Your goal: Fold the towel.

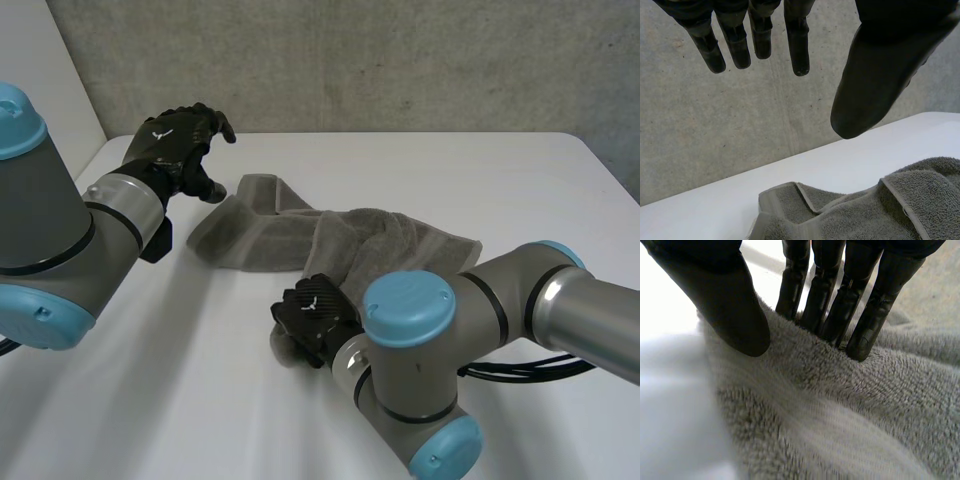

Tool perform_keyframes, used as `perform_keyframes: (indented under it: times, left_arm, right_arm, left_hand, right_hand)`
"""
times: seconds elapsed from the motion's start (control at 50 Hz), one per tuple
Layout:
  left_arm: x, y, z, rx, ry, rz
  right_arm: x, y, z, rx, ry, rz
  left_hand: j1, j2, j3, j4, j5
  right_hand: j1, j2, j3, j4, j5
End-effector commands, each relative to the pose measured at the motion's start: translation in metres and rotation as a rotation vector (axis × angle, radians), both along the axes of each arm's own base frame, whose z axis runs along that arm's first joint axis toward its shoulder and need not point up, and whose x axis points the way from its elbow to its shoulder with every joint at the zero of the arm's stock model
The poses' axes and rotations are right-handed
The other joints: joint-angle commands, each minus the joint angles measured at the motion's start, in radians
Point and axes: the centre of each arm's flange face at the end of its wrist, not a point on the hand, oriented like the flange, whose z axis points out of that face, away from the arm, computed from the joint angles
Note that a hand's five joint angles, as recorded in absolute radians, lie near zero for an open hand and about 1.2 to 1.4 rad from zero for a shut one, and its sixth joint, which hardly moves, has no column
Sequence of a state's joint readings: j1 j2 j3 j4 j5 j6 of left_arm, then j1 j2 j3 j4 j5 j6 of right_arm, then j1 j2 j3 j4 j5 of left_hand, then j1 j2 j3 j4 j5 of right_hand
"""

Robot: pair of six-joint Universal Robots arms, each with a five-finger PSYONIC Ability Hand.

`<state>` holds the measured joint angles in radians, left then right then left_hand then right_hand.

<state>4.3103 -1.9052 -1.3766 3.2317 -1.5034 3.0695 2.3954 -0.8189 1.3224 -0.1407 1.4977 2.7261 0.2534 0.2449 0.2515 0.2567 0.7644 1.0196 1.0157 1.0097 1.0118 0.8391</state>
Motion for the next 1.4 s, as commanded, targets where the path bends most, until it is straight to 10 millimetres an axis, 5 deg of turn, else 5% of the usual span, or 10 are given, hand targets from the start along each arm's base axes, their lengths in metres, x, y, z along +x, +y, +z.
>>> perform_keyframes:
  times: [0.02, 0.12, 0.34, 0.38, 0.42, 0.52, 0.6, 0.82, 1.08, 1.4]
  left_arm:
    - [-0.002, -0.001, -0.001, -0.009, 0.004, -0.003]
    - [-0.004, -0.003, -0.012, 0.005, -0.004, -0.006]
    - [-0.012, 0.002, -0.026, 0.019, -0.012, -0.031]
    - [-0.013, 0.002, -0.029, 0.020, -0.012, -0.034]
    - [-0.019, 0.005, -0.033, 0.018, -0.023, -0.053]
    - [-0.032, 0.010, -0.045, -0.013, -0.075, -0.090]
    - [-0.046, 0.009, -0.061, -0.081, -0.142, -0.127]
    - [-0.090, 0.019, -0.100, -0.270, -0.314, -0.386]
    - [-0.124, 0.029, -0.149, -0.233, -0.349, -0.528]
    - [-0.114, 0.032, -0.139, -0.163, -0.367, -0.589]
  right_arm:
    - [-0.013, -0.014, 0.010, 0.032, 0.042, -0.047]
    - [-0.018, -0.024, 0.011, 0.030, 0.038, -0.073]
    - [-0.017, -0.023, 0.006, 0.033, 0.042, -0.072]
    - [-0.017, -0.024, 0.004, 0.033, 0.043, -0.073]
    - [-0.021, -0.025, 0.010, 0.038, 0.039, -0.079]
    - [-0.031, -0.020, 0.029, 0.034, 0.027, -0.081]
    - [-0.069, -0.024, 0.064, 0.036, 0.013, -0.079]
    - [-0.138, -0.012, 0.069, 0.096, 0.232, 0.018]
    - [-0.169, -0.027, 0.062, 0.133, 0.265, 0.005]
    - [-0.175, -0.048, 0.053, 0.148, 0.255, -0.027]
  left_hand:
    - [-0.072, -0.064, -0.070, -0.075, -0.758]
    - [-0.072, -0.064, -0.070, -0.075, -0.758]
    - [-0.069, -0.061, -0.067, -0.073, -0.755]
    - [-0.069, -0.061, -0.067, -0.073, -0.755]
    - [-0.069, -0.061, -0.067, -0.073, -0.755]
    - [-0.072, -0.064, -0.070, -0.075, -0.758]
    - [-0.069, -0.061, -0.067, -0.073, -0.755]
    - [-0.072, -0.064, -0.070, -0.075, -0.758]
    - [-0.057, -0.049, -0.056, -0.061, -0.743]
    - [-0.060, -0.052, -0.059, -0.064, -0.746]
  right_hand:
    - [-0.477, -0.473, -0.467, -0.469, -0.471]
    - [-0.797, -0.793, -0.787, -0.789, -0.791]
    - [-0.621, -0.617, -0.611, -0.613, -0.614]
    - [-0.350, -0.347, -0.341, -0.343, -0.344]
    - [0.374, 0.378, 0.384, 0.382, 0.380]
    - [0.377, 0.381, 0.387, 0.384, 0.383]
    - [0.377, 0.381, 0.387, 0.384, 0.383]
    - [0.377, 0.381, 0.387, 0.384, 0.383]
    - [0.377, 0.381, 0.387, 0.384, 0.383]
    - [0.377, 0.381, 0.387, 0.384, 0.383]
